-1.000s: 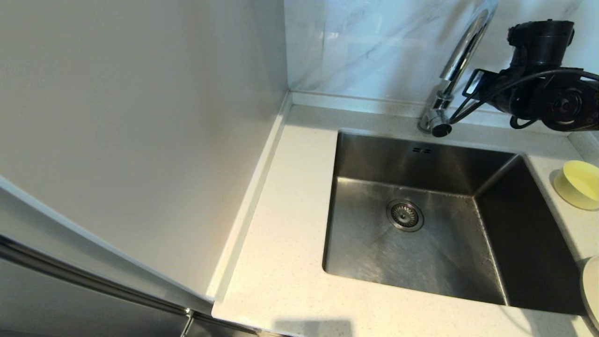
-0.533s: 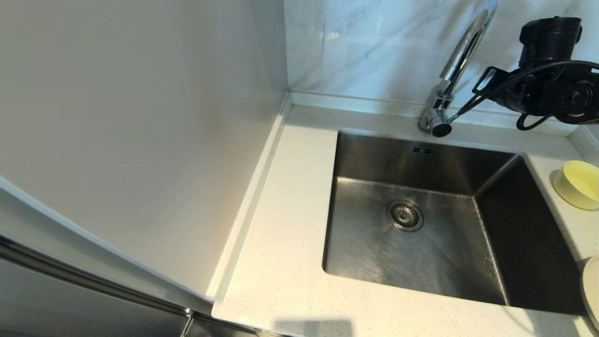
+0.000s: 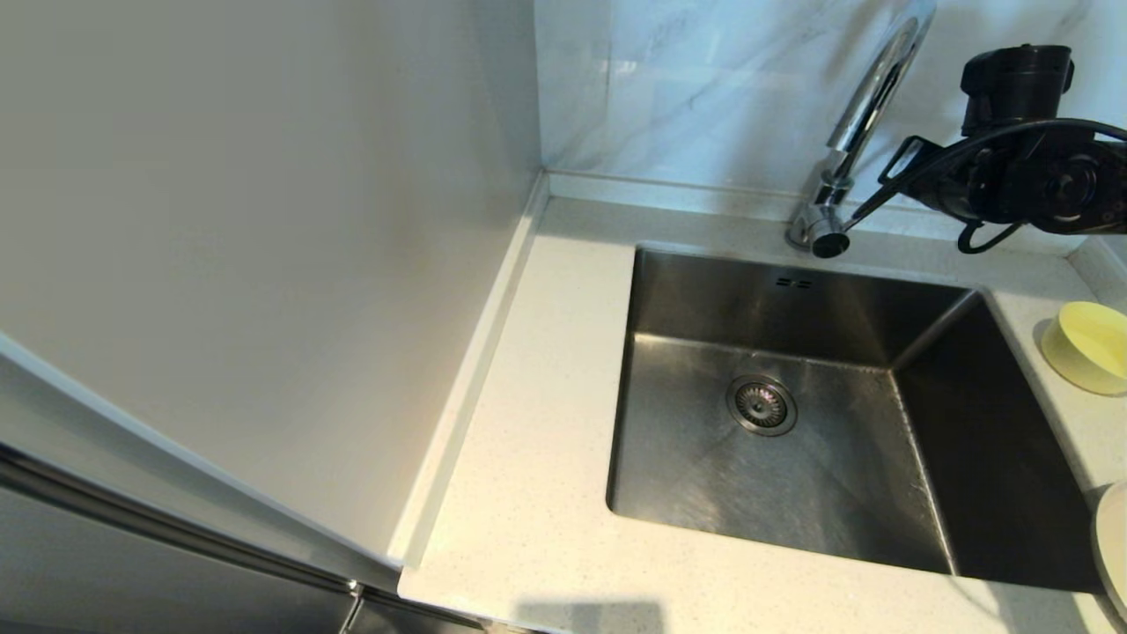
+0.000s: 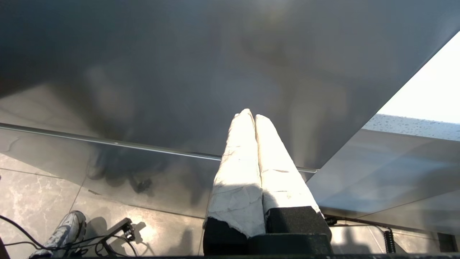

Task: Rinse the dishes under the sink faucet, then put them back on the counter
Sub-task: Turn on the faucet

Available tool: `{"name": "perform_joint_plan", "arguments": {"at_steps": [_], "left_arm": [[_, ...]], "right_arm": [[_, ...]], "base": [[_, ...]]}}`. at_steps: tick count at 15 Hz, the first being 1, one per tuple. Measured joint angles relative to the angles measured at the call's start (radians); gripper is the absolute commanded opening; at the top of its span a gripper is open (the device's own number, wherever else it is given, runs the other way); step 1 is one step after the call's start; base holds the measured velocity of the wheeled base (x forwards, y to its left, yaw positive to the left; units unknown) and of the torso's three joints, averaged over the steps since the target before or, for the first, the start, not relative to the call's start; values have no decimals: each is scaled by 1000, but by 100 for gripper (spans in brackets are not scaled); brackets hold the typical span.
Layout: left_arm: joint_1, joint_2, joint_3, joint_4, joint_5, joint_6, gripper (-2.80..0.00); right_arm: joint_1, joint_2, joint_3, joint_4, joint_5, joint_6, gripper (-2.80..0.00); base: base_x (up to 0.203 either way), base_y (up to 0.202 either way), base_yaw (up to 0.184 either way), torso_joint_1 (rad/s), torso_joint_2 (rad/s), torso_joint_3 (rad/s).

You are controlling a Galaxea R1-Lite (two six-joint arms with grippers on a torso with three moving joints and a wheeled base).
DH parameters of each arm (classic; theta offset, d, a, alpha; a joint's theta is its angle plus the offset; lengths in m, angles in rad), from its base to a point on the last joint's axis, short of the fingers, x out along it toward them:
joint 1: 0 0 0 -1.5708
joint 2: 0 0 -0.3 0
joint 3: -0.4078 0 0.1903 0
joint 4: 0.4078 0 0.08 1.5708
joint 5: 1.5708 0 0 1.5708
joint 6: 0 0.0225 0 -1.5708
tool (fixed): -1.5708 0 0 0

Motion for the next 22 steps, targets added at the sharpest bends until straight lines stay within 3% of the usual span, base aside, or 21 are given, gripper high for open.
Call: {"name": "perform_joint_plan", "arguments": {"at_steps": [9, 15, 18, 22], "left_arm": [[0, 0, 0, 0, 0, 0, -280], [0, 0, 0, 0, 0, 0, -280], [0, 0, 0, 0, 0, 0, -280], [0, 0, 0, 0, 0, 0, -280]], "right_arm": [[21, 19, -8, -14, 41, 0, -280], [23, -17, 39, 114, 64, -19, -280], [14, -38, 76, 116, 80, -21, -280], [-44, -80, 49, 79, -19, -25, -280]], "base": [[0, 0, 0, 0, 0, 0], [0, 0, 0, 0, 0, 0], [0, 0, 0, 0, 0, 0], [0, 0, 0, 0, 0, 0]]}}
